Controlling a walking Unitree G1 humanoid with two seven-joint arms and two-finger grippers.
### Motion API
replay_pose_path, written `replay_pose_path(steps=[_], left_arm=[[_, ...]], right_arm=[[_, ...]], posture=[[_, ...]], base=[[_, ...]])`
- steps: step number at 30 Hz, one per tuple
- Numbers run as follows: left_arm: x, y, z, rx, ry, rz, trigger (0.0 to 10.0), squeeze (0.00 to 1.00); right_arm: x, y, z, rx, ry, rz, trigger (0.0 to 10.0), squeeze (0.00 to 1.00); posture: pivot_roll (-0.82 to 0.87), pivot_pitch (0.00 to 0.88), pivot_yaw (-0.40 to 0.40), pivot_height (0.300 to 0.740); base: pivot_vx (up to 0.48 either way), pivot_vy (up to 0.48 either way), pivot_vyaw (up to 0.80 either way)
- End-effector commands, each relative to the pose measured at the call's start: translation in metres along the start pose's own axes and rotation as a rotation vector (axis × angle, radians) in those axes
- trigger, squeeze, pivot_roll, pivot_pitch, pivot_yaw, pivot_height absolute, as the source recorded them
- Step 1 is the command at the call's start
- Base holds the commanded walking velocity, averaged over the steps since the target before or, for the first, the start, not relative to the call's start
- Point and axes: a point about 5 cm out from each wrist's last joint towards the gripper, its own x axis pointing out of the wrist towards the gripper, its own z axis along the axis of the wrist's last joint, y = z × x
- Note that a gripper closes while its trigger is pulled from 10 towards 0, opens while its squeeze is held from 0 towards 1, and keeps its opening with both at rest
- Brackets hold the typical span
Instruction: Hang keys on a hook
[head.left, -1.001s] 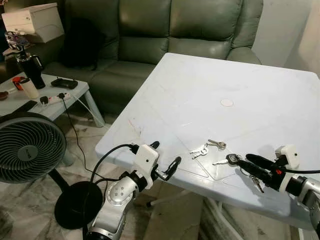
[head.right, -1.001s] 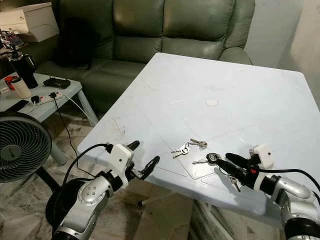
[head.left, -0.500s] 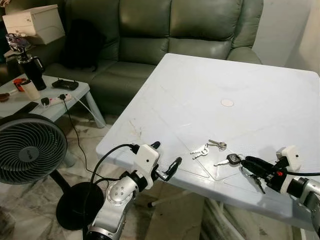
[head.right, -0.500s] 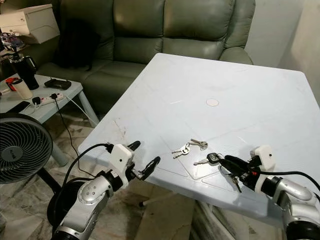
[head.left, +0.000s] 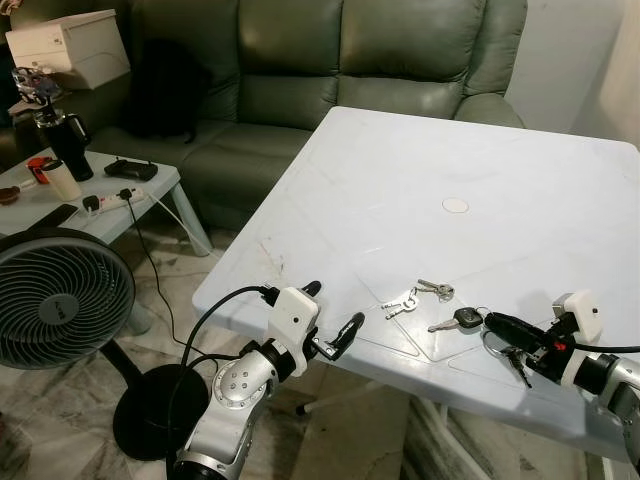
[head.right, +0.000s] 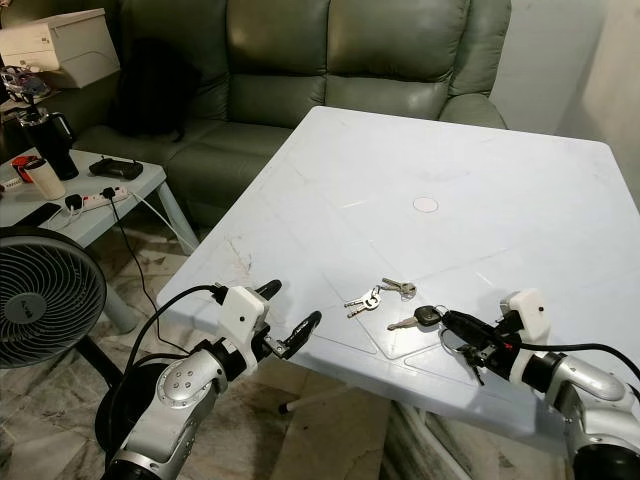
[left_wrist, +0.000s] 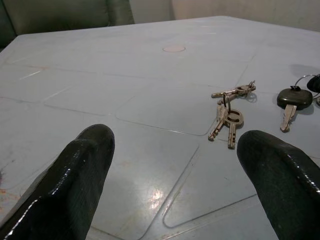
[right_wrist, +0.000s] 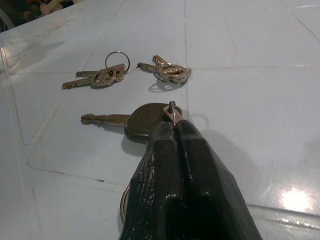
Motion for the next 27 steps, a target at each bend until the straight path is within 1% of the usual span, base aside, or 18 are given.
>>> replay_pose_path(steps=[1,5,6,7,10,11,13,14,15,16,18,21,22,25,26,27], left_arm=[[0.0,0.004,0.001,0.015,0.008,0.006,10.0,0.0],[0.0,0.005,0.002,0.017,0.007,0.007,10.0,0.0],[0.0,0.006,0.002,0.017,0.007,0.008,10.0,0.0],[0.0,0.008,0.002,0.016,0.005,0.018,10.0,0.0],[0.001,0.012,0.004,0.008,-0.01,0.04,10.0,0.0],[0.001,0.012,0.004,0.008,-0.01,0.04,10.0,0.0],[0.002,0.017,0.007,0.016,-0.019,0.056,10.0,0.0],[0.002,0.017,0.007,0.016,-0.019,0.056,10.0,0.0],[0.002,0.018,0.009,0.025,-0.023,0.058,10.0,0.0],[0.003,0.024,0.011,0.019,-0.03,0.09,10.0,0.0],[0.003,0.029,0.012,0.013,-0.038,0.113,10.0,0.0],[0.002,0.037,0.017,0.019,-0.059,0.145,10.0,0.0],[0.002,0.042,0.02,0.017,-0.073,0.164,10.0,0.0],[0.002,0.053,0.027,0.002,-0.095,0.21,10.0,0.0],[0.002,0.058,0.031,-0.014,-0.109,0.233,10.0,0.0],[0.001,0.063,0.034,-0.022,-0.121,0.251,10.0,0.0]], right_arm=[[0.0,0.0,0.002,-0.004,-0.011,-0.004,0.0,0.0],[0.003,0.002,0.004,0.006,-0.047,-0.013,0.0,0.0],[0.005,0.003,0.005,0.006,-0.063,-0.022,1.6,0.0],[0.009,0.003,0.009,0.036,-0.12,-0.044,10.0,0.0],[0.017,0.004,0.015,0.056,-0.212,-0.104,10.0,0.0],[0.017,0.004,0.015,0.056,-0.212,-0.104,10.0,0.0],[0.03,0.009,0.021,0.056,-0.318,-0.167,10.0,0.0],[0.03,0.009,0.021,0.056,-0.318,-0.167,10.0,0.0],[0.033,0.012,0.022,0.065,-0.338,-0.171,10.0,0.0],[0.043,0.017,0.025,0.082,-0.385,-0.21,10.0,0.0],[0.051,0.023,0.027,0.09,-0.411,-0.225,10.0,0.0],[0.061,0.027,0.028,0.082,-0.413,-0.304,10.0,0.0],[0.065,0.029,0.03,0.086,-0.422,-0.328,10.0,0.0],[0.069,0.031,0.037,0.083,-0.452,-0.385,10.0,0.0],[0.071,0.032,0.04,0.091,-0.463,-0.397,10.0,0.0],[0.072,0.035,0.043,0.081,-0.467,-0.399,10.0,0.0]], posture=[[-0.08,0.0,0.066,0.74],[-0.07,0.0,0.068,0.74],[-0.07,0.0,0.068,0.74],[-0.07,0.0,0.062,0.74],[-0.06,0.0,0.058,0.74],[-0.06,0.0,0.058,0.74],[-0.05,0.0,0.053,0.74],[-0.05,0.0,0.053,0.74],[-0.05,0.0,0.048,0.74],[-0.05,0.0,0.045,0.74],[-0.04,0.0,0.041,0.74],[-0.04,0.0,0.034,0.74],[-0.03,0.0,0.028,0.74],[-0.03,0.0,0.025,0.74],[-0.03,0.0,0.024,0.74],[-0.03,0.0,0.023,0.74]], base=[[0.0,0.0,0.0],[0.0,0.0,0.0],[0.0,0.0,0.0],[0.0,0.0,0.0],[0.0,0.0,0.0],[0.0,0.0,0.0],[0.0,0.0,0.0],[0.0,0.0,0.0],[0.0,0.0,0.0],[0.0,0.0,0.0],[0.0,0.0,0.0],[0.0,0.0,0.0],[0.0,0.0,0.0],[0.0,0.0,0.0],[0.0,0.0,0.0],[0.0,0.0,0.0]])
